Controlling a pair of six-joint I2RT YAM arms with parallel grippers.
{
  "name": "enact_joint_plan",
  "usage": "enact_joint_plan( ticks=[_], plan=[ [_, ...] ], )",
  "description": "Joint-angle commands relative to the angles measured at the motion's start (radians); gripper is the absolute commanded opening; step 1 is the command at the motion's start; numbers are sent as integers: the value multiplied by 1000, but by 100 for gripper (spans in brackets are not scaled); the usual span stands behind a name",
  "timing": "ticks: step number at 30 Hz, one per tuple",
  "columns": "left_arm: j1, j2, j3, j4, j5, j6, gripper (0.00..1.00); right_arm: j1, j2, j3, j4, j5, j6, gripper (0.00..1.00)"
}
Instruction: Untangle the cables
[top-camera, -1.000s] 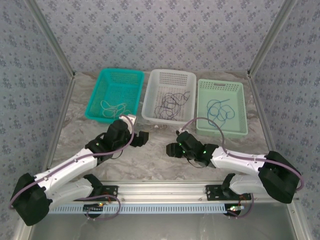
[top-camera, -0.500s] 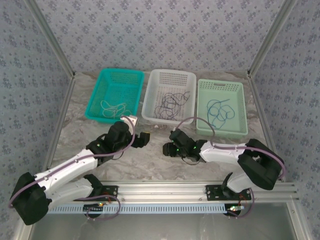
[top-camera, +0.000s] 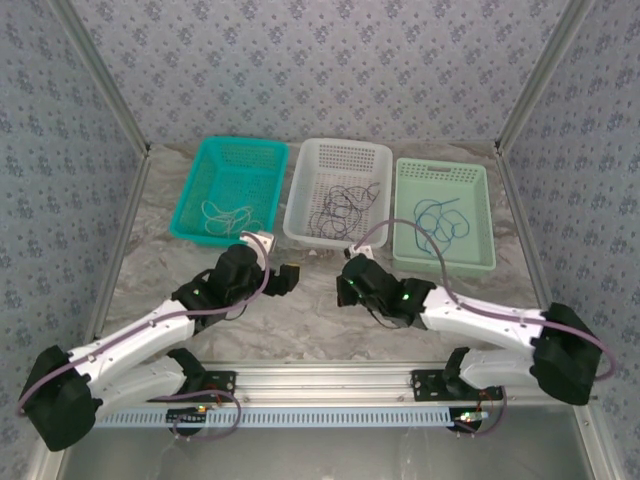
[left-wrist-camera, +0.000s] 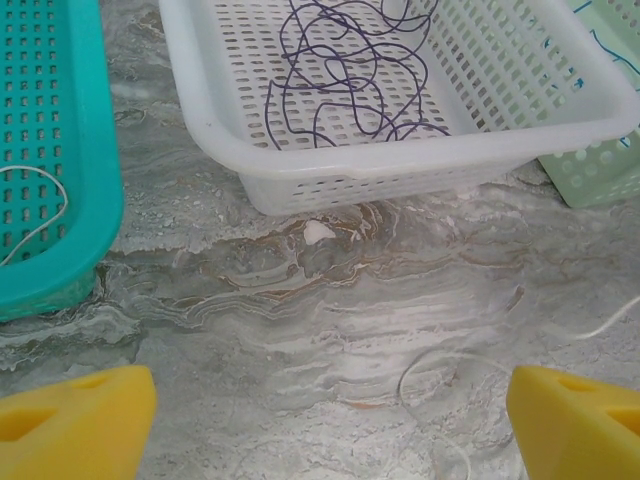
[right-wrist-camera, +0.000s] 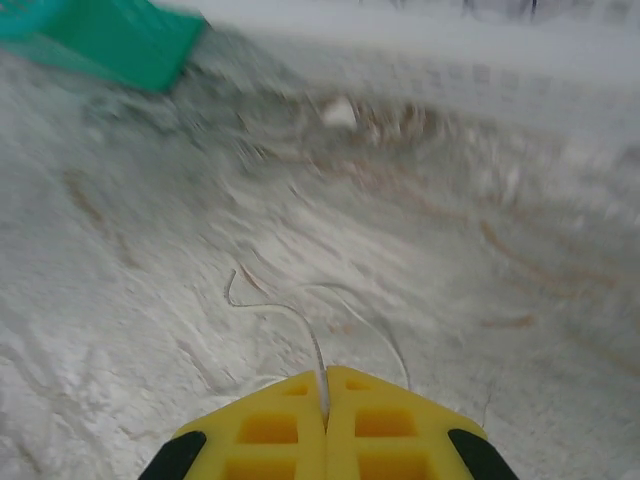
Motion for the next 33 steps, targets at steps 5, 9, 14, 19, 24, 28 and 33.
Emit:
enact_joint_plan(
  ticks=[5, 9, 14, 19, 24, 28, 33],
  plan=[
    [-35, 68, -8, 92, 82, 3, 89, -2, -170, 32, -123, 114, -138, 0],
    [-63, 106, 3, 119, 121, 26, 89, -4, -247, 35, -111, 79, -172, 0],
    [-81, 135, -16, 247, 199, 19, 87, -10, -305, 56, -132, 74, -193, 0],
    [-103, 163, -16, 298, 232, 31, 84, -37, -356, 51, -109, 38, -188, 0],
    [-104, 226, -2, 262, 161, 21, 81, -61, -402, 61, -95, 16, -179, 0],
    [-105, 298, 31, 204, 142, -2, 78, -78, -443, 81, -106, 13, -185, 0],
    [-126, 339, 34, 227, 150, -7, 73, -90, -464, 123, -136, 11, -197, 0]
  ],
)
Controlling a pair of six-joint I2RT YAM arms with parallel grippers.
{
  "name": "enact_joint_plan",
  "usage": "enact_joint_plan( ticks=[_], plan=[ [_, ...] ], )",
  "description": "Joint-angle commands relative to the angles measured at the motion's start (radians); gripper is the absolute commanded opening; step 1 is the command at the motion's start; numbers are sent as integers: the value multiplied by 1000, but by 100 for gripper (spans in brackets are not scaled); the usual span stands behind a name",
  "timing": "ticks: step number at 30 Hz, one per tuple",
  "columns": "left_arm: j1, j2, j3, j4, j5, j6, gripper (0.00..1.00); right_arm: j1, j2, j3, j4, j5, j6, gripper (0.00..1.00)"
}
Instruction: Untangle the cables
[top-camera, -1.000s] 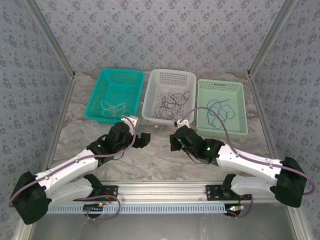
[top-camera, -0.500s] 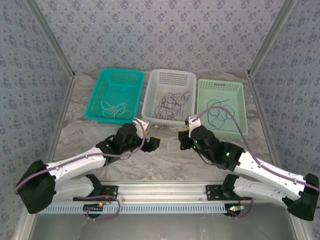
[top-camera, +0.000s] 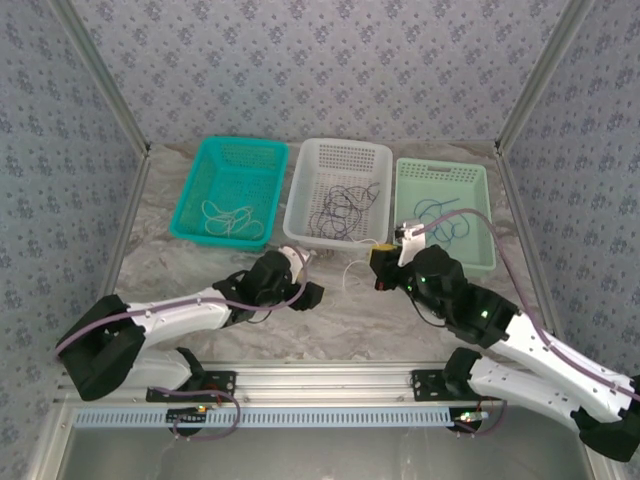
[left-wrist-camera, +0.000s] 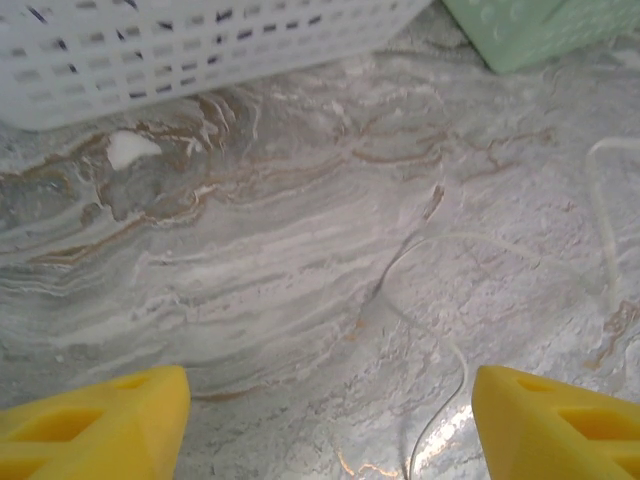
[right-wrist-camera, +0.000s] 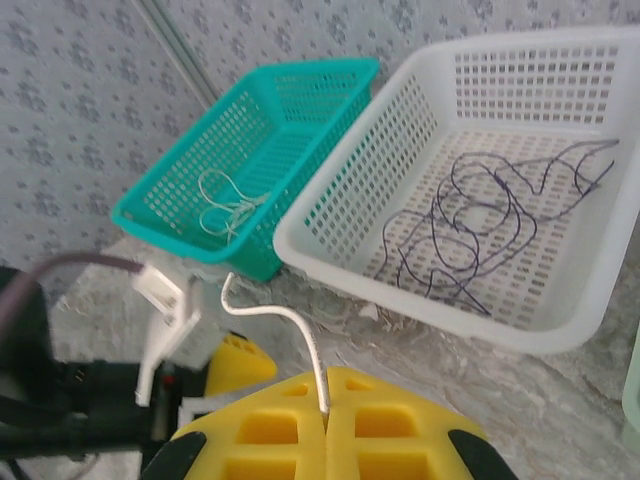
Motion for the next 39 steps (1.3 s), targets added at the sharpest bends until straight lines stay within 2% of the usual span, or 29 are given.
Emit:
enact_joint_plan(
  ticks=[1, 7, 15, 18, 20, 24, 28, 35, 39],
  plan=[
    [-17, 10, 41, 14, 6, -11, 73, -8, -15, 54, -28, -1, -23, 0],
    [-103, 57, 62, 23, 45, 4, 71, -14, -13, 59, -26, 7, -25, 0],
    [-180, 224, 128, 43, 45, -57, 66, -20, -13, 61, -14, 11, -26, 0],
    [-184, 276, 165, 19, 20, -82, 59, -22, -15, 63, -19, 13, -25, 0],
    [-186, 301, 191, -27, -39, -107, 55, -24, -16, 68, -28, 15, -29, 0],
    [-192, 316, 209, -83, -141, -143, 57, -24, -16, 74, -34, 10, -31, 0],
    [-192, 328, 211, -73, -183, -152, 57, -26, -21, 76, -22, -6, -29, 0],
    [-192, 302, 180, -11, -172, -151, 58, -28, -24, 93, -40, -9, -37, 0],
    [-192, 310, 185, -29, -183, -149, 56, -28, -24, 87, -30, -12, -33, 0]
  ],
)
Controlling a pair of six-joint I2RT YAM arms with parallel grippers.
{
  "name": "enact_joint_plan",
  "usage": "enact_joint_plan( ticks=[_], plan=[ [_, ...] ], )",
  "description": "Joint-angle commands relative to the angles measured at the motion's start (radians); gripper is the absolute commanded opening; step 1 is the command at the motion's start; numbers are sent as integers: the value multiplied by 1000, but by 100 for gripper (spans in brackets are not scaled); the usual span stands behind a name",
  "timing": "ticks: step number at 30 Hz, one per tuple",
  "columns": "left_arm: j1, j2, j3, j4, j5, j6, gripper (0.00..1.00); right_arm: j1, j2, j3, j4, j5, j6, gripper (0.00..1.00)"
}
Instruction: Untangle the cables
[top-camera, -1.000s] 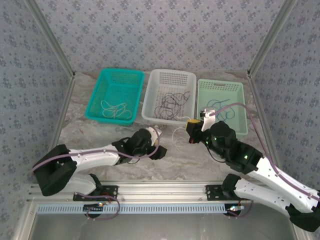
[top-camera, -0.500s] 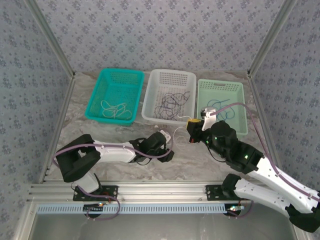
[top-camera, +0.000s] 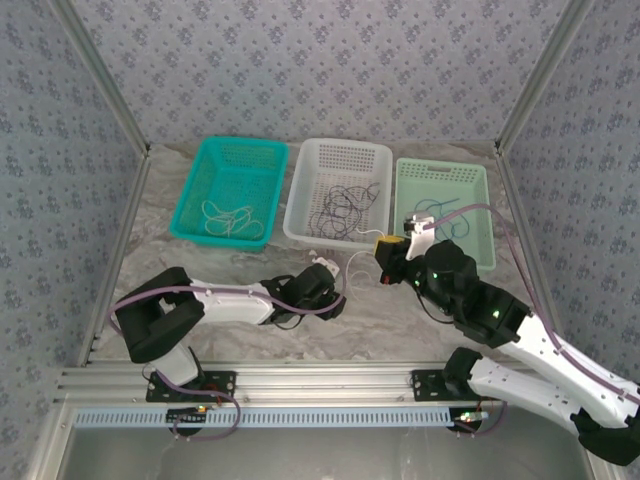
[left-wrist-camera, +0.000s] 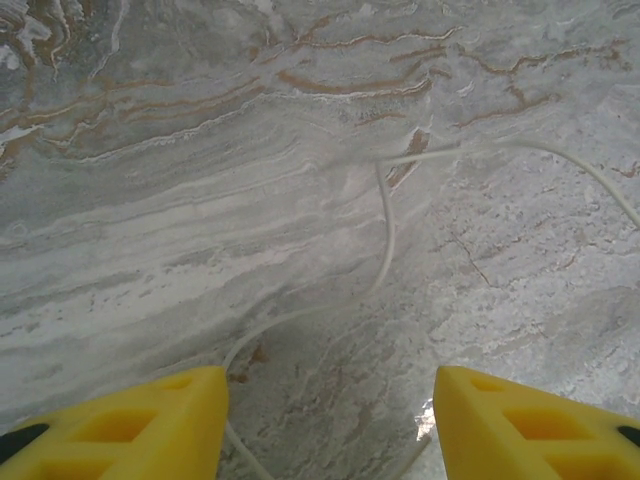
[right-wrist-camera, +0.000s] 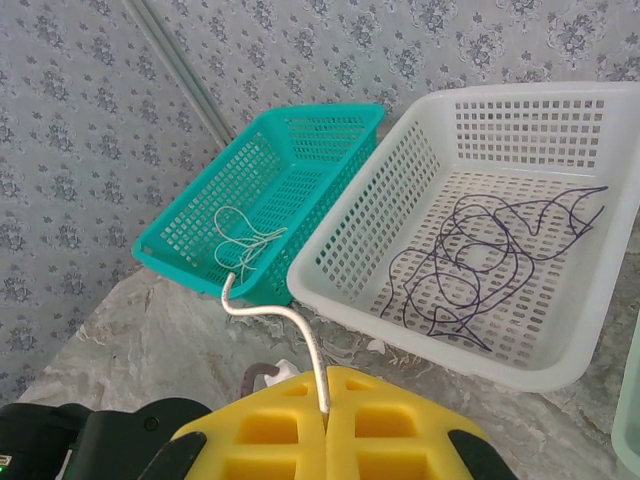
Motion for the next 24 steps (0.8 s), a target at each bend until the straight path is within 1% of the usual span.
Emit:
enact_joint_plan(
  ticks=[1, 4, 5, 7, 9, 16, 17, 24],
  plan=[
    [-10, -6, -1, -4, -29, -13, 55, -6, -11, 29, -10, -10, -16, 0],
    [-10, 26, 10, -28, -53, -16, 49, -8, -17, 42, -19, -10, -21, 0],
    [-10, 33, 15, -47, -76, -13, 45, -8, -22, 48, -27, -6, -21, 0],
    [-10, 39, 18, -91, -138, -21, 33, -11, -33, 55, -37, 2, -24, 0],
    [-10, 35, 11, -111, -173, -19, 24, -14, -46, 64, -55, 9, -26, 0],
    [-10, 25, -1, -143, -211, -10, 2, -42, -58, 112, -106, 4, -43, 0],
    [-10, 25, 0, -147, -215, -6, 0, -47, -60, 118, -109, 4, -43, 0],
    [-10, 13, -7, -208, -244, 34, 0, -96, -59, 189, -167, 12, -80, 0]
  ],
)
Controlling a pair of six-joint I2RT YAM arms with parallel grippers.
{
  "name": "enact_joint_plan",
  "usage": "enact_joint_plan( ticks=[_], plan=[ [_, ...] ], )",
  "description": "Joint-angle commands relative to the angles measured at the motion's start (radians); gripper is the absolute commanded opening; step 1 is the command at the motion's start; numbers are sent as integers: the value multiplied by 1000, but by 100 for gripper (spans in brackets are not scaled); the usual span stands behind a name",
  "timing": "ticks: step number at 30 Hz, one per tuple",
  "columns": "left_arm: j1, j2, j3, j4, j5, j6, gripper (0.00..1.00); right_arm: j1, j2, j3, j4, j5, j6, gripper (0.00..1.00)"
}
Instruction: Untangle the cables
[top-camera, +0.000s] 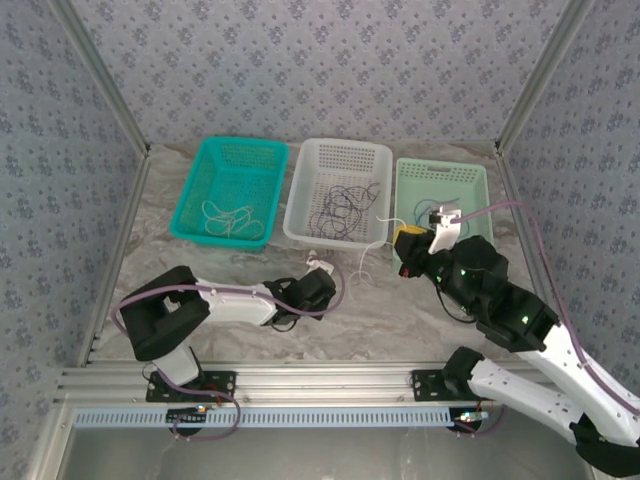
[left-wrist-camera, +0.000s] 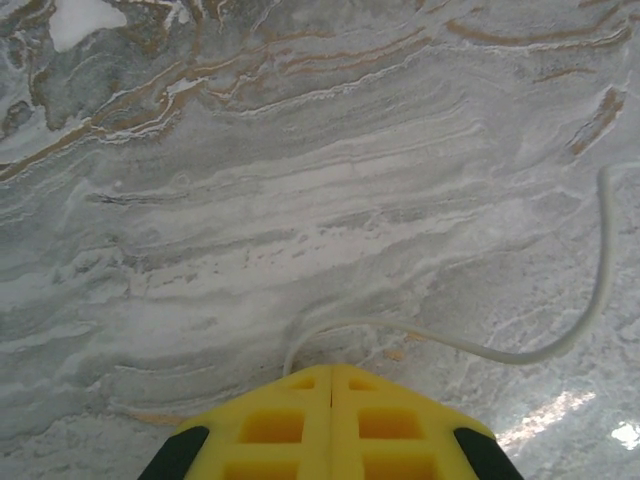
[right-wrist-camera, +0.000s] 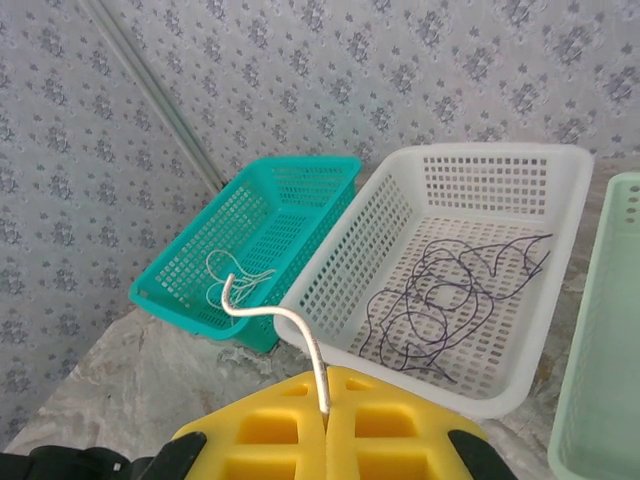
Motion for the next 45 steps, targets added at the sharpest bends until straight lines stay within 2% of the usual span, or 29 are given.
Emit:
enact_joint_plan(
  ticks=[1, 10, 19, 23, 27, 35, 36, 40, 41, 42, 45],
  plan=[
    [-3, -20, -16, -115, -61, 36, 0, -27, -7, 67, -57, 19, -46, 0],
    [-3, -118, -100, -133, -113, 46, 0, -157, 3, 148, -119, -14, -80, 0],
    [-3, -187, -156, -229, -206, 48, 0, -280, -5, 208, -187, -12, -117, 0],
    [-2, -230, -189, -231, -226, 14, 0, -324, -5, 256, -200, -26, -118, 0],
    [22, -270, -202, -297, -256, -88, 0, -353, -14, 280, -214, 20, -125, 0],
    [54, -384, -246, -330, -256, -175, 0, -378, -13, 270, -205, -24, -108, 0],
    [54, -400, -243, -330, -254, -173, 7, -377, -6, 262, -193, -47, -101, 0],
    [27, -470, -222, -312, -281, -135, 57, -378, 46, 245, -147, -132, -96, 0],
    [20, -493, -217, -311, -294, -120, 66, -378, 61, 245, -146, -146, -95, 0],
    [10, -521, -209, -314, -309, -105, 73, -378, 73, 244, -115, -163, -93, 0],
    [1, -625, -204, -302, -347, -68, 82, -378, 109, 251, -89, -216, -90, 0]
  ],
)
